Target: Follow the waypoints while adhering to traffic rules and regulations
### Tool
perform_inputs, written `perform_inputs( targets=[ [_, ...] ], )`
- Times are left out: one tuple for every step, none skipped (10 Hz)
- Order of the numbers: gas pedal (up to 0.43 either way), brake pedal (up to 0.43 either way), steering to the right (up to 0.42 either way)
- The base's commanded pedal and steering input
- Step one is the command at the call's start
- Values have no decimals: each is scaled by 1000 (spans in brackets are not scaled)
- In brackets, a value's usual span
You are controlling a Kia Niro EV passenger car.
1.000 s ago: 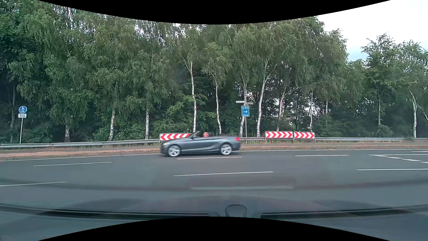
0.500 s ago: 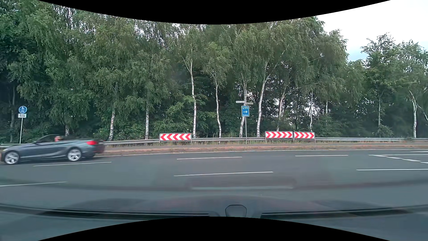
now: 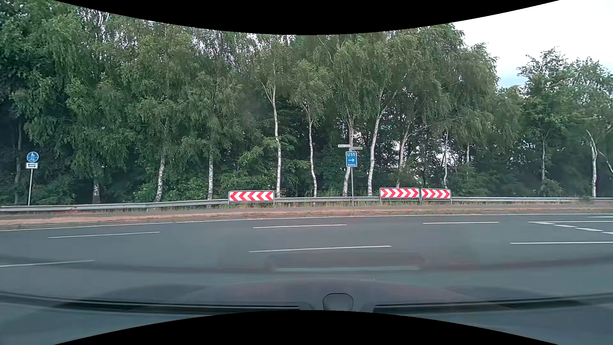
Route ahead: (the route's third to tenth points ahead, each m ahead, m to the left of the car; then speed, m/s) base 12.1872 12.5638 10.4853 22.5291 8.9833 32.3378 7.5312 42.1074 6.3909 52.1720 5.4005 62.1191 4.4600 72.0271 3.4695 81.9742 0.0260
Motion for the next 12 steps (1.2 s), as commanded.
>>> perform_inputs(
  targets=[
    [0, 238, -274],
    [0, 244, -274],
    [0, 244, -274],
    [0, 244, -274],
    [0, 244, -274],
    [0, 244, -274],
    [0, 244, -274],
    [0, 244, -274],
    [0, 244, -274],
    [0, 244, -274],
    [0, 244, -274],
    [0, 244, -274]
  ],
)
